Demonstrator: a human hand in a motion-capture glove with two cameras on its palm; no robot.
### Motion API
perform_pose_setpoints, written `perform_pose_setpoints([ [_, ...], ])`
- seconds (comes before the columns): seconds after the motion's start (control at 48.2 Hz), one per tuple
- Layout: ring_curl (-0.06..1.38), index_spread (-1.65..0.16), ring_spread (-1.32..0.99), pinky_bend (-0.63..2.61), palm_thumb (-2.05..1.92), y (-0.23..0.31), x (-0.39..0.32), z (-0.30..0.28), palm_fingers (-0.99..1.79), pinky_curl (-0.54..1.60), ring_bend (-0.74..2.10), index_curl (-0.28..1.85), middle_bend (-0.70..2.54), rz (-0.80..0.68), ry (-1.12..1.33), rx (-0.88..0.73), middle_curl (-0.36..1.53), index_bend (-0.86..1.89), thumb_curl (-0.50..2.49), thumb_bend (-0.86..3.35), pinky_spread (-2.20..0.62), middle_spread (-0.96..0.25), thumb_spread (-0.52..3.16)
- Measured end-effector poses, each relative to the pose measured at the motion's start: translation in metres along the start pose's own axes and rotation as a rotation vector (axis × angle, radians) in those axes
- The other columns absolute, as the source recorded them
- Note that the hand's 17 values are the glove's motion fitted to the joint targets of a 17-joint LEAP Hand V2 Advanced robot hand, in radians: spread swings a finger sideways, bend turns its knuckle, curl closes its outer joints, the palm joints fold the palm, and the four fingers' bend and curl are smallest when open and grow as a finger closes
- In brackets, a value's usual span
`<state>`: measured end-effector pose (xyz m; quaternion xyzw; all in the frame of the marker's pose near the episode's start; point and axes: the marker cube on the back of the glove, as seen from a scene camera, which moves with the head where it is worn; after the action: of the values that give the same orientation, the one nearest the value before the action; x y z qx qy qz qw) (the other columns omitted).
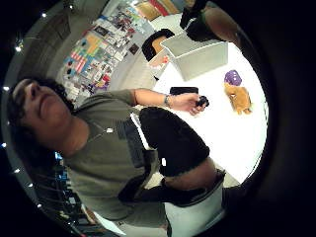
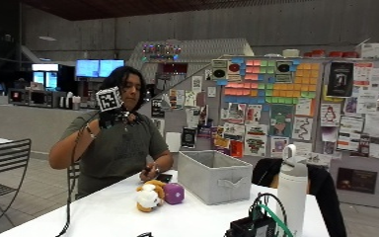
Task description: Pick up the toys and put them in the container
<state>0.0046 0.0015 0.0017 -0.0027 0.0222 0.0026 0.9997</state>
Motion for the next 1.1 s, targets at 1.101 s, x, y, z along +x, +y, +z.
perform_pose_setpoints([
  [1.101,0.14,-0.43,-0.33,0.38,-0.03,-0.058,0.225,0.214,0.62,0.24,0.33,0.34,0.37,0.437,0.134,-0.059,0.30,0.34,0.18,-0.03,0.00,-0.25,1.22],
])
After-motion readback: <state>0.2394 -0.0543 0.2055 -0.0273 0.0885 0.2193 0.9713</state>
